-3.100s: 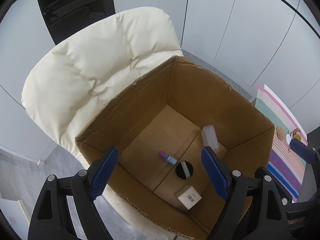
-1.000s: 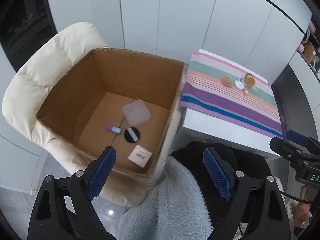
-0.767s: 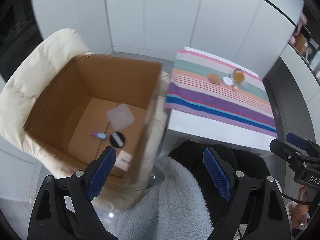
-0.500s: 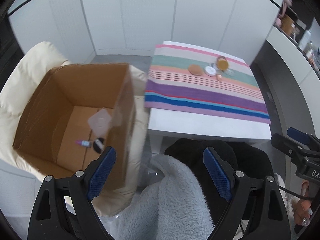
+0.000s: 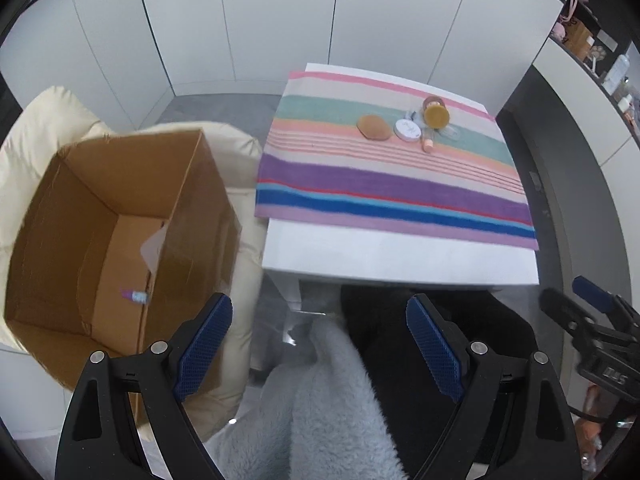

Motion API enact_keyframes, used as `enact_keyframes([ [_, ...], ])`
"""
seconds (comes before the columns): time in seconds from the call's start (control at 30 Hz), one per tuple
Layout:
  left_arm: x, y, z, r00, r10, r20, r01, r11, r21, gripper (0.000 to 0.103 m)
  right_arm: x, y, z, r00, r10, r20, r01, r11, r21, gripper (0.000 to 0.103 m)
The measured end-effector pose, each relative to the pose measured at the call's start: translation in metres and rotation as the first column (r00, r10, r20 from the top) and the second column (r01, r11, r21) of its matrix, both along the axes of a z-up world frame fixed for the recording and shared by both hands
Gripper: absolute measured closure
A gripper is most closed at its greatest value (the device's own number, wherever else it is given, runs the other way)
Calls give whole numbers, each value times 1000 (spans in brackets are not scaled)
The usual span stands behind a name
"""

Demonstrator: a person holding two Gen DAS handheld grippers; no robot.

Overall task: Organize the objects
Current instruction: 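Move both empty tools back over the striped cloth, then grasp the tan sponge with the left tool while the right tool grasps the glass vial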

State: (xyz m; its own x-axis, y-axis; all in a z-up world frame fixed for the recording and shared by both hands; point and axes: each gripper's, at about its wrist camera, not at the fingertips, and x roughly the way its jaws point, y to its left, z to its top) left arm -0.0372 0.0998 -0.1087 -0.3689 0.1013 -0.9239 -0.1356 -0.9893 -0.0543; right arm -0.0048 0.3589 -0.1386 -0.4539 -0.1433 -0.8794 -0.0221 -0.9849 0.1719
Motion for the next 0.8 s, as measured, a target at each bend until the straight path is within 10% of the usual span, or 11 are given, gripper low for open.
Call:
enact_keyframes([
  [0.43, -136, 105, -42, 974, -224, -25, 217, 961, -170, 13, -136, 20, -69, 1000, -20, 1, 20, 998, 53, 6],
  [0.8, -264, 134, -164, 990, -126, 57, 128, 991, -34, 13, -271, 64, -153, 999, -37, 35, 37, 999, -21, 6],
])
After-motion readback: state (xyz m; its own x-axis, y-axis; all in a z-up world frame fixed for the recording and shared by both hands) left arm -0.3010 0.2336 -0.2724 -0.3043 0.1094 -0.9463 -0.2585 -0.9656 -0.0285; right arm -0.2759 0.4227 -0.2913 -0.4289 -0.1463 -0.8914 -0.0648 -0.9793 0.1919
